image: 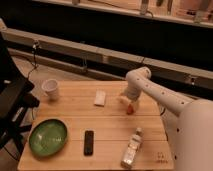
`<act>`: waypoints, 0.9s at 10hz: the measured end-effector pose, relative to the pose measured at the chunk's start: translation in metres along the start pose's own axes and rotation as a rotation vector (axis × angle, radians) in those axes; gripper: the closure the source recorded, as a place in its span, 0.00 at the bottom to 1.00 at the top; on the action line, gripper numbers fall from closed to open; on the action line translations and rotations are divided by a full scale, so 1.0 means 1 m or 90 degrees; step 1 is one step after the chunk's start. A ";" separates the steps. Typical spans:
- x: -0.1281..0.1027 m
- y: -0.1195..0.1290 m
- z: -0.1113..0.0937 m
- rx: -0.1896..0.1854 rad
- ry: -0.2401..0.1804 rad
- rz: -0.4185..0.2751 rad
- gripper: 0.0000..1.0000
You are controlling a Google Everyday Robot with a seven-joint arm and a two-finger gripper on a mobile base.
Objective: Place the pepper on the white sponge
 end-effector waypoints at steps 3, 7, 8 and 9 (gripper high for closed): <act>-0.001 0.000 0.003 -0.016 0.010 -0.001 0.20; -0.002 -0.001 0.013 -0.051 0.014 0.010 0.20; -0.001 -0.001 0.016 -0.057 0.007 0.013 0.20; -0.002 -0.001 0.020 -0.063 -0.006 0.012 0.24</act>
